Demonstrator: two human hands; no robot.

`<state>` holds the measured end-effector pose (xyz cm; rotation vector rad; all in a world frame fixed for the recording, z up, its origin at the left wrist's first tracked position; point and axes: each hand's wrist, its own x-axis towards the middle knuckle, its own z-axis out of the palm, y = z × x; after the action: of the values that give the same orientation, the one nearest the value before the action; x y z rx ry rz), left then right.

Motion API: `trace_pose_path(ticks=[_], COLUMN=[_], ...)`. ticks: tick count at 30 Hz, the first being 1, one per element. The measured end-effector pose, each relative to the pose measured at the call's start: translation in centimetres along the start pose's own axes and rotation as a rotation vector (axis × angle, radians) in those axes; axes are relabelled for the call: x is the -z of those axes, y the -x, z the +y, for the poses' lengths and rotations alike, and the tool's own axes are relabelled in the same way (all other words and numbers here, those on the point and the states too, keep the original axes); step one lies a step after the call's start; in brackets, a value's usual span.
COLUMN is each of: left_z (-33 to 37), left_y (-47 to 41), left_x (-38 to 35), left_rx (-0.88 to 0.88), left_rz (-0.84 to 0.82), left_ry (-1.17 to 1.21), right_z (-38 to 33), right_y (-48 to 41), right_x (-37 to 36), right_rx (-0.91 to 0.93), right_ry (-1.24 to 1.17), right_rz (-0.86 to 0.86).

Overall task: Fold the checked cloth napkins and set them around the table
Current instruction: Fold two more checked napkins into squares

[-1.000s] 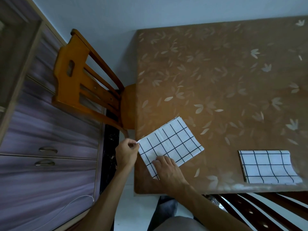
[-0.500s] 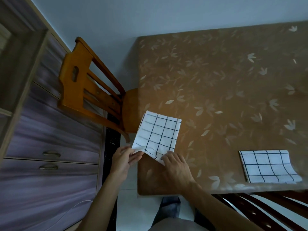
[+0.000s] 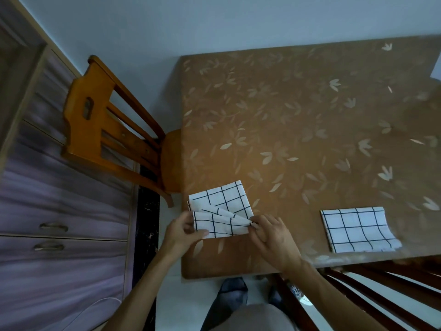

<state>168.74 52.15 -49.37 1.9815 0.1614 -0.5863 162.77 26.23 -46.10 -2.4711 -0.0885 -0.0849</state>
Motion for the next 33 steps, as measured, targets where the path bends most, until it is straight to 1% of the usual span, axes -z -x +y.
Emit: trace_pose_path(ticks=[2, 3, 5, 6, 8, 10, 13, 17, 21, 24, 28, 31, 33], left_z=[0.3, 0.4, 0.4, 0.3, -0.4, -0.7, -0.7, -0.6, -0.5, -0.7, -1.1, -1.2, -1.1], left_y=[0.1, 0.2, 0.4, 0.5, 0.6, 0.8, 0.8, 0.7, 0.3, -0.1, 0.1, 0.1, -0.3], left_x=[-0.6, -0.8, -1.1, -1.1, -1.2, -1.2, -1.5, -1.7, -2.3, -2.9, -3.5, -3.5, -3.5], left_rx=[0.016, 0.031, 0.088, 0.121, 0.160, 0.180, 0.201, 0.176, 0.127, 0.112, 0.123, 0.107, 0.094], left_rz=[-0.040, -0.059, -0.102, -0.116, -0.111, -0.084, -0.047, -0.024, -0.013, 0.008, 0.046, 0.037, 0.063], left_ry=[0.056, 0.101, 0.196, 0.224, 0.229, 0.226, 0.201, 0.191, 0.136, 0.077, 0.009, -0.081, -0.160], right_z=[-0.3, -0.2, 0.6, 1.2, 2.4, 3.2, 3.2, 2.8, 3.3, 4.1, 4.5, 4.5, 4.5], right_y=[0.1, 0.0, -0.4, -0.7, -1.3, -1.9, -3.0, -3.5, -3.0, -2.7, -2.5, -2.4, -2.3], right_x=[0.8, 1.1, 1.4, 1.3, 0.7, -0.1, -0.9, -1.0, -0.9, -0.8, -1.0, -1.3, -1.6], right_rx=[-0.115, -0.182, -0.294, -0.331, -0.355, -0.353, -0.332, -0.193, -0.168, -0.201, -0.299, -0.385, -0.415], right_ry=[-0.222, -0.322, -0.415, -0.415, -0.330, -0.262, -0.232, -0.168, -0.135, -0.078, -0.016, -0.010, 0.009], right_rz=[0.017, -0.001, -0.124, -0.214, -0.353, -0.395, -0.397, -0.319, -0.331, -0.330, -0.350, -0.355, -0.357])
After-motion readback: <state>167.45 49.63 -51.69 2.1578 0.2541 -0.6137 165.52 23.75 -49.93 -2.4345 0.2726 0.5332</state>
